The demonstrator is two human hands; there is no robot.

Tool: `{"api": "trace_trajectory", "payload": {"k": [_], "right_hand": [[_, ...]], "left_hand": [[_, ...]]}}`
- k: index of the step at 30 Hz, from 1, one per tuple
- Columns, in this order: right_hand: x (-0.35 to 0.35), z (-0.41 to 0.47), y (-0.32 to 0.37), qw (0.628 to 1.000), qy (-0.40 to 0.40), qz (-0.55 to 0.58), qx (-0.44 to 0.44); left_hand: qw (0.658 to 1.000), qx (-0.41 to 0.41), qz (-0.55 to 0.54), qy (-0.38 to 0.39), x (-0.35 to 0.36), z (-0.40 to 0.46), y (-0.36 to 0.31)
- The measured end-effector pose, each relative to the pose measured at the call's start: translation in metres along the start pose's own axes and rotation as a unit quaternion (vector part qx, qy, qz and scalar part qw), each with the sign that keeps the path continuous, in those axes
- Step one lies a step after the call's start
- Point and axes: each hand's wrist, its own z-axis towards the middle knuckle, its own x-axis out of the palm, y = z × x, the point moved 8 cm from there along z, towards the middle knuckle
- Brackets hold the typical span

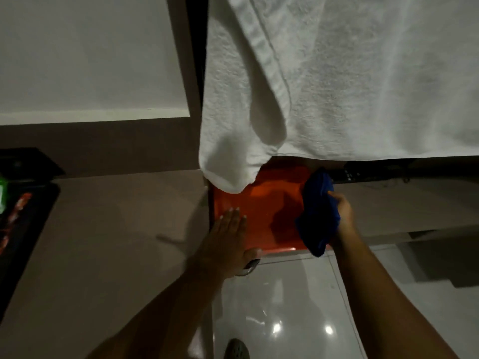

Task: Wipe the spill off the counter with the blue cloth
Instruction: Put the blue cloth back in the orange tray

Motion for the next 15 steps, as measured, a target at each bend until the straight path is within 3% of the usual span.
{"api": "trace_trajectory", "payload": {"k": [4,5,7,8,10,13,15], "right_hand": [[0.026,0.039,0.003,0.997,0.029,-0.064,-0.026],[0.039,0.045,-0.003,0.984,0.056,-0.162,-0.056],[0.068,0.050,-0.023,0.890,0.104,-0.424,-0.133],[0.077,0.057,-0.034,0.811,0.090,-0.547,-0.187],[0.087,0.060,-0.052,0.714,0.070,-0.654,-0.240],[0.089,0.063,-0.063,0.669,0.064,-0.698,-0.247],[0.085,0.063,-0.058,0.658,0.068,-0.711,-0.238]], "left_hand": [[0.999,-0.036,0.010,0.005,0.018,0.008,0.005],[0.999,-0.047,0.001,0.018,0.021,0.009,0.007],[0.999,-0.042,0.012,0.016,0.023,0.009,0.006],[0.999,-0.047,0.019,0.018,0.025,0.010,0.008],[0.998,-0.047,0.021,0.030,0.026,0.010,0.008],[0.998,-0.043,0.026,0.036,0.025,0.009,0.008],[0.998,-0.038,0.035,0.027,0.021,0.009,0.006]]}}
